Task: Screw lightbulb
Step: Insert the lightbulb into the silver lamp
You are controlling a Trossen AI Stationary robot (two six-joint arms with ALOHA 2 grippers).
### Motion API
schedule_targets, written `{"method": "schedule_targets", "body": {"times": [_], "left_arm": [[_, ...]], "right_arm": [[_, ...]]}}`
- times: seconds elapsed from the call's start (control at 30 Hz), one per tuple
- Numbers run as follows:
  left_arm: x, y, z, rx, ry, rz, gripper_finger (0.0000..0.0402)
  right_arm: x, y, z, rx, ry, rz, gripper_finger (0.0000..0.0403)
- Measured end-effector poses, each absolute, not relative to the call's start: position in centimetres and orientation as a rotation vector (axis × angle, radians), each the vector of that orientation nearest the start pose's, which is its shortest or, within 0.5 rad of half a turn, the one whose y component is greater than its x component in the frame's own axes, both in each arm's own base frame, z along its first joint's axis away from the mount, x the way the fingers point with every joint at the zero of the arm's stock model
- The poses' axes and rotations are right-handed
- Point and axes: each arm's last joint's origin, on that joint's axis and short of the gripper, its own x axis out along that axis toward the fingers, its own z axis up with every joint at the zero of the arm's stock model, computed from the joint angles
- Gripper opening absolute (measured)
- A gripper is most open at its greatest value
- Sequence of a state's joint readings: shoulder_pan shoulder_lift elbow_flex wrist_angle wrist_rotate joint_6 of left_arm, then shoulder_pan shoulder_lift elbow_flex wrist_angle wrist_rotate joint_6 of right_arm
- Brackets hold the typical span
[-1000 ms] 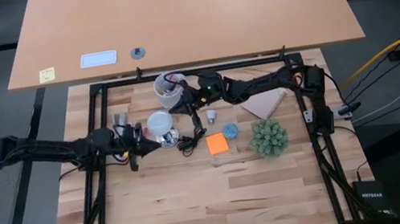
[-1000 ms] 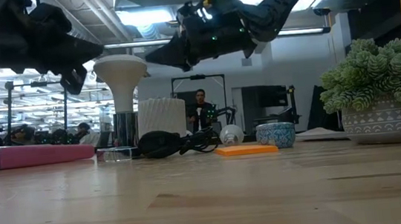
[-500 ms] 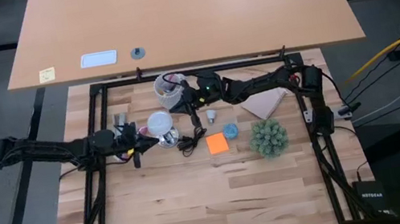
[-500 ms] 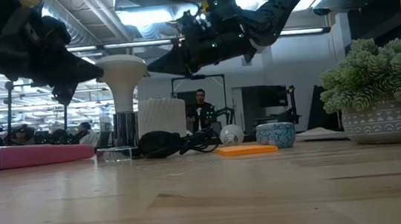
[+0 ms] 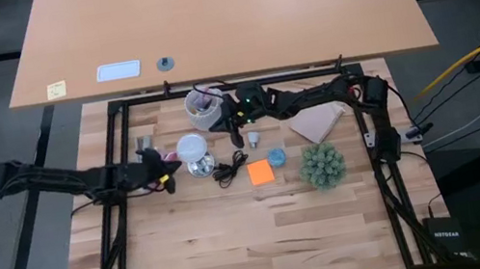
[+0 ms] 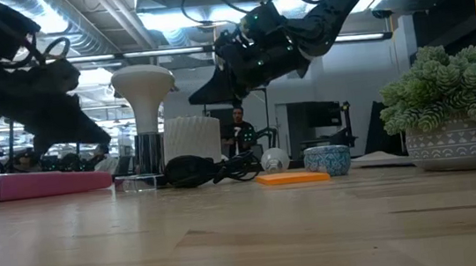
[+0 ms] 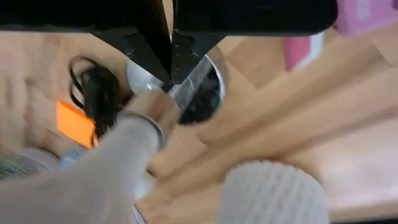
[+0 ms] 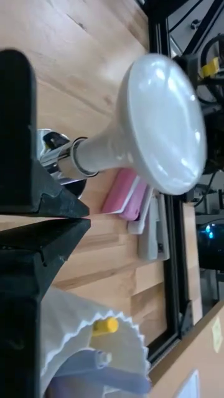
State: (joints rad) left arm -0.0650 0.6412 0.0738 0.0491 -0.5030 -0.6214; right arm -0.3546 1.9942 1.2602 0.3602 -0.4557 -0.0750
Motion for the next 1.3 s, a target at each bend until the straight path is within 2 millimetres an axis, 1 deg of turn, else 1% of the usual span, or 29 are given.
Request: {"method": "schedule_targets", "body": {"times": [0.2,0.33,0.53,0.63,0.8,0.93,1.3], "left_arm": [[13.5,0.7,13.0,-0.436,0.339,0.631,0.0000],[14.2,0.7,12.6,-0.458,0.330,0.638,0.0000],[15.3,0.6,11.8,-0.437,0.338,0.637,0.0000],[15.6,0.6,11.3,-0.447,0.345,0.655,0.0000],[16.4,0.6,11.3,-0.435,0.293,0.638,0.0000],[16.8,0.6,11.1,-0.436,0.296,0.642,0.0000],[19.6,0.3,11.1,-0.387,0.357,0.627,0.0000]], "right_arm": [[41.4,-14.0,19.4,0.069,0.332,0.113,0.0019],[41.2,-13.9,20.4,0.053,0.305,0.120,0.0019],[41.0,-13.8,21.4,0.040,0.283,0.120,0.0019],[41.0,-13.8,21.4,0.040,0.284,0.120,0.0019],[41.0,-13.8,21.4,0.042,0.290,0.121,0.0019],[41.0,-13.8,21.4,0.042,0.290,0.121,0.0019],[41.0,-13.8,21.4,0.042,0.291,0.122,0.0019]]}}
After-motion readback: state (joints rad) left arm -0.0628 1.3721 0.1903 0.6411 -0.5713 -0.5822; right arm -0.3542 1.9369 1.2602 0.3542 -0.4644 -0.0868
